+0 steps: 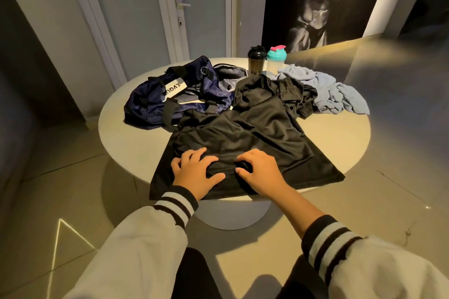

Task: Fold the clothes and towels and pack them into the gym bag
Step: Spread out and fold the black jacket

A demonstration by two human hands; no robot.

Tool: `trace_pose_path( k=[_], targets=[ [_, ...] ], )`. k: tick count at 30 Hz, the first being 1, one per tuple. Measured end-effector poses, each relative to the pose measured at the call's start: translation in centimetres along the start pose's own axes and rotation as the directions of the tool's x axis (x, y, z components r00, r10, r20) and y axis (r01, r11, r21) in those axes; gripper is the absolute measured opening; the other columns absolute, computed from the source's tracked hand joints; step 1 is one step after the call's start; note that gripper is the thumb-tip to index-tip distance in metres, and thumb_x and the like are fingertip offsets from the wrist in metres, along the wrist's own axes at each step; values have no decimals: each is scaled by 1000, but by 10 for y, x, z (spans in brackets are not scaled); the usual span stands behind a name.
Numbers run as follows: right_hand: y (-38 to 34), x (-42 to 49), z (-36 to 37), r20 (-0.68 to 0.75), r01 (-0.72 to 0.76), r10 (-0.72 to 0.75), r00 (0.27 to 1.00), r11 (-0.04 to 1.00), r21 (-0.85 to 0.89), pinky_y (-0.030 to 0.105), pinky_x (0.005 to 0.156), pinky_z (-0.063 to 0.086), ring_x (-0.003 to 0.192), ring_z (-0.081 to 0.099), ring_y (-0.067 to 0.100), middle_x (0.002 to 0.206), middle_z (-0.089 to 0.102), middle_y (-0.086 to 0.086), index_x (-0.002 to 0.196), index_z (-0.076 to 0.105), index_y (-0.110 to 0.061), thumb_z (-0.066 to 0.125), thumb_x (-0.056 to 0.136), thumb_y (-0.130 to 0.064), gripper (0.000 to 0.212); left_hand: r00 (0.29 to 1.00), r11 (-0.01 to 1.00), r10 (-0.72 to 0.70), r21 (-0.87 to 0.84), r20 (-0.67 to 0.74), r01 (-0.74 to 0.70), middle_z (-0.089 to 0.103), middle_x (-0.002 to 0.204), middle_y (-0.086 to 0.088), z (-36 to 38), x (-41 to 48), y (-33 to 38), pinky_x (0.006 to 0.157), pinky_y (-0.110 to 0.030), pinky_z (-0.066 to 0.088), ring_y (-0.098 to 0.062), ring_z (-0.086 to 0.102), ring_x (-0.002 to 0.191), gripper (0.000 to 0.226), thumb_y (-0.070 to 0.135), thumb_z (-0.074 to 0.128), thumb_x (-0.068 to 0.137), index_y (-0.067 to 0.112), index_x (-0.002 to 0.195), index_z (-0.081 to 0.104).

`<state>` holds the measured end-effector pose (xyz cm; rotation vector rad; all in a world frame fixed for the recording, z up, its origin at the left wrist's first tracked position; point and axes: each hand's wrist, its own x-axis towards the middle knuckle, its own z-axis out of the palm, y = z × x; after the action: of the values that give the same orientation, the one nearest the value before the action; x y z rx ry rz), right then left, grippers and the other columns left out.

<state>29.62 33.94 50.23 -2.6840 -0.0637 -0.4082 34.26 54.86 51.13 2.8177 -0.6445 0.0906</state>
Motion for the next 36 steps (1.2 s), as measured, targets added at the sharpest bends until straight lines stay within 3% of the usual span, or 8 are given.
trace_pose_path(
  k=[8, 12, 15, 20, 25, 28, 33, 36],
  targets=[
    [-17, -22, 13, -120, -8, 0, 993, 998, -64, 37, 89, 35, 104, 52, 20, 106, 62, -6, 111, 70, -31, 57, 99, -32, 18, 968, 972, -132, -220, -215, 84, 60, 125, 7, 14, -23, 4, 92, -34, 35, -19, 48, 110, 30, 52, 58, 94, 30, 113, 66],
    [-16, -16, 6, -250, 24, -14, 968, 999, 40, 35, 79, 34, 94, 57, 22, 95, 63, -3, 102, 73, -25, 65, 94, -22, 11, 962, 910, -120, -414, -247, 7, 64, 122, 5, 12, -11, 4, 99, -40, 43, -19, 55, 112, 25, 45, 60, 96, 23, 107, 66],
    [-12, -19, 7, -180, 73, -64, 982, 996, 44, 42, 80, 46, 92, 59, 27, 98, 64, 2, 106, 73, -20, 63, 94, -15, 16, 965, 887, -63, -457, -254, -63, 62, 125, 4, 8, -15, 4, 101, -40, 46, -17, 58, 114, 23, 38, 60, 98, 21, 111, 65],
    [-11, -28, 9, -115, 133, -131, 985, 991, 13, 38, 80, 45, 92, 59, 24, 97, 63, 1, 108, 72, -17, 60, 95, -17, 18, 969, 993, 57, -87, -240, -80, 56, 136, 6, 23, -42, 4, 118, -42, 23, -13, 51, 127, 22, 37, 48, 103, 25, 113, 62],
    [-14, -30, -3, -184, 166, -137, 973, 974, 152, 38, 79, 42, 86, 56, 19, 88, 63, -4, 96, 72, -18, 55, 92, -21, 18, 971, 890, -17, -446, -240, -95, 50, 135, 3, 20, -41, 5, 105, -40, 39, -18, 50, 122, 12, 35, 57, 98, 24, 93, 59],
    [-14, -34, -14, -134, 194, -166, 977, 951, 242, 21, 79, 37, 86, 51, 13, 87, 61, -5, 93, 71, -16, 52, 92, -20, 19, 967, 781, -62, -615, -247, -107, 44, 131, 9, 13, -44, 6, 92, -23, 37, -6, 48, 114, 19, 35, 62, 96, 22, 82, 61],
    [-3, -44, -7, 61, 213, -227, 972, 959, 186, 37, 84, 46, 87, 56, 13, 86, 66, -6, 91, 74, -23, 60, 89, -22, 15, 975, 824, -26, -557, -219, -104, 47, 130, 8, 13, -47, 3, 99, -29, 37, -16, 48, 119, 23, 33, 69, 92, 19, 74, 64],
    [-4, -48, -9, 53, 189, -201, 978, 966, 177, 43, 93, 42, 93, 55, 11, 89, 67, -11, 92, 74, -30, 57, 87, -31, 18, 984, 857, 8, -505, -175, -97, 45, 135, 4, 12, -49, 2, 103, -39, 41, -25, 45, 123, 7, 23, 71, 88, 24, 90, 65]
  ],
)
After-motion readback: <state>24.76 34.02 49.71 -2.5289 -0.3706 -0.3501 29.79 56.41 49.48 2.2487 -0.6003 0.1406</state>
